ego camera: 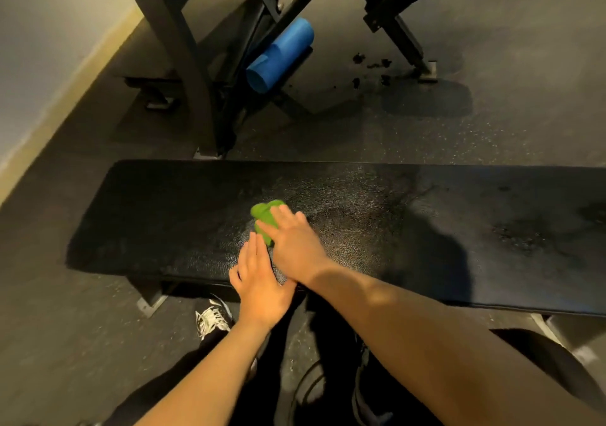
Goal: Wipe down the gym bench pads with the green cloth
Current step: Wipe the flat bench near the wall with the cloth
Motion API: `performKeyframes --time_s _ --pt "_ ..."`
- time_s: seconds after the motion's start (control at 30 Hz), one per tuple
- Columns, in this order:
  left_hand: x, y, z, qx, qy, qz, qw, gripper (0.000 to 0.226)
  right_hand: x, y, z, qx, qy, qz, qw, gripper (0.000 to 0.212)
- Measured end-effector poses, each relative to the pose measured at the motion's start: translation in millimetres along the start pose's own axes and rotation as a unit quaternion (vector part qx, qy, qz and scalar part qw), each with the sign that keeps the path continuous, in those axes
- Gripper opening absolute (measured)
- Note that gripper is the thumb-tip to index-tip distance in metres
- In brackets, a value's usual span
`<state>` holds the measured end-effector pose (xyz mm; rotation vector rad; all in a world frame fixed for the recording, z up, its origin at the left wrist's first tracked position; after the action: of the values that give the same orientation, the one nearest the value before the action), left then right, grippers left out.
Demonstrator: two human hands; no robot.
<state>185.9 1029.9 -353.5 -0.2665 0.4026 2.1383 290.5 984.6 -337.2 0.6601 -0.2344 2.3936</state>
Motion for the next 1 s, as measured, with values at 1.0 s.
performKeyframes --time_s 1.0 --pt "-21 70 -2 0.094 -0.083 -0.01 0.992 0.073 -12 136 12 0.043 0.049 -0.107 0.992 0.082"
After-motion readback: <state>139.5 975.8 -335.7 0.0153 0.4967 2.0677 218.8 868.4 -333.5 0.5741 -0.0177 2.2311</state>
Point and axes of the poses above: each hand's wrist, its own y-axis away from the middle knuckle, its own z-axis out of the back of the hand, x = y × z, the point moved 5 cm from there along -y, towards the middle knuckle, and after that the axes turned 4 degrees about -y, right-handed, at the moved point
